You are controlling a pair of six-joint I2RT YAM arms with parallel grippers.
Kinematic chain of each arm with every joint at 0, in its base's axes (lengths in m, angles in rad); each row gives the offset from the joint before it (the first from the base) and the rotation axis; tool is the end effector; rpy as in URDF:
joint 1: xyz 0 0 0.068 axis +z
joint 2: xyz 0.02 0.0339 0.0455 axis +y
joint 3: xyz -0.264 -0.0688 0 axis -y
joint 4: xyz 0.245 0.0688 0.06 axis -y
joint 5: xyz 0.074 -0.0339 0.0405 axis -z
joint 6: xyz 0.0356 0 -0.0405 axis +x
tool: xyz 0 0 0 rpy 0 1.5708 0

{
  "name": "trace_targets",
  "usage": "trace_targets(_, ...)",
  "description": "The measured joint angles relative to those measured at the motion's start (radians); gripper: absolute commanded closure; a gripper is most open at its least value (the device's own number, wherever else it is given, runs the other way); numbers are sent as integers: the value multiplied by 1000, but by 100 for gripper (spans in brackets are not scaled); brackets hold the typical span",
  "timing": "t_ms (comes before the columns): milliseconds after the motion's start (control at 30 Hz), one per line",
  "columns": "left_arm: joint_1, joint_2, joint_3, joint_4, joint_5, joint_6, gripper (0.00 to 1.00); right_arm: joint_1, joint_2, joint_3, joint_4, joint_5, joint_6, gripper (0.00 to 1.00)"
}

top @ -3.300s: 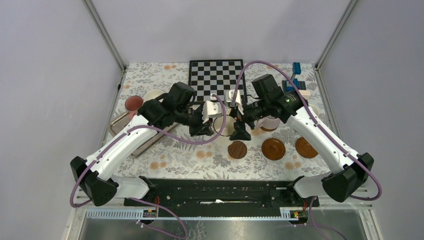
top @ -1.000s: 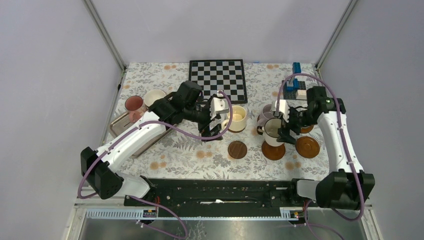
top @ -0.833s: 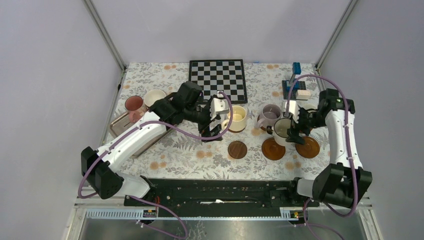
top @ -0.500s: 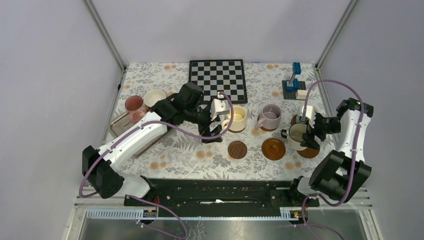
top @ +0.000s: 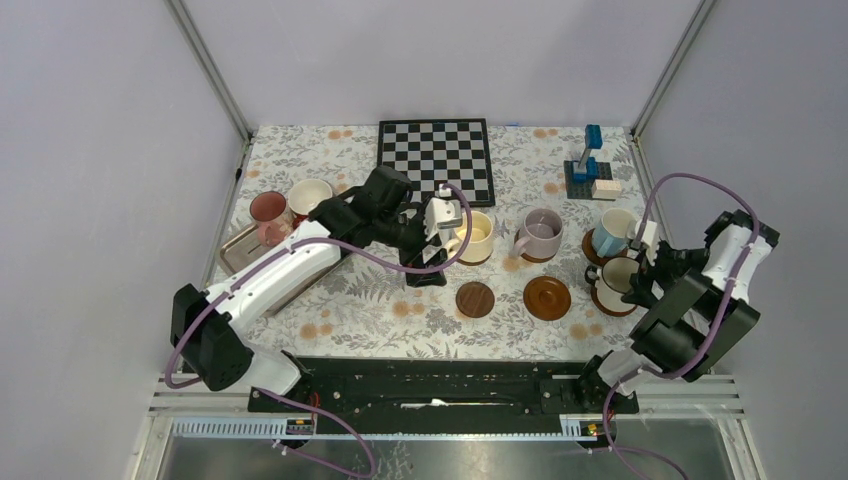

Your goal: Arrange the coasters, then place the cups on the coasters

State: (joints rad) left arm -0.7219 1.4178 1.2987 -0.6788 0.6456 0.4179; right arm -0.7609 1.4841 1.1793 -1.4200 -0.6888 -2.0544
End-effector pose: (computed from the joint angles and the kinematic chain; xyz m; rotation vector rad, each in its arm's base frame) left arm 0.2123 -0.2154 0.3315 1.5186 1.7841 -0.9106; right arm 0.1846 -0.1445 0.2599 -1.4316 2.0093 0.3314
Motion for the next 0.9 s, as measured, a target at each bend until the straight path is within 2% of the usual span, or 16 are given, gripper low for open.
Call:
trace_targets(333, 0, 41, 24, -7, -8, -13, 1, -60, 116, 16, 6, -4, -11, 33)
trace_targets(667, -1, 84, 79, -9, -26, -37, 1, -90, 200, 31, 23, -13, -14, 26)
trace_targets(900, -4, 88, 83, -10, -33, -47, 1, -91, 219, 37, 46, -28, -15, 25)
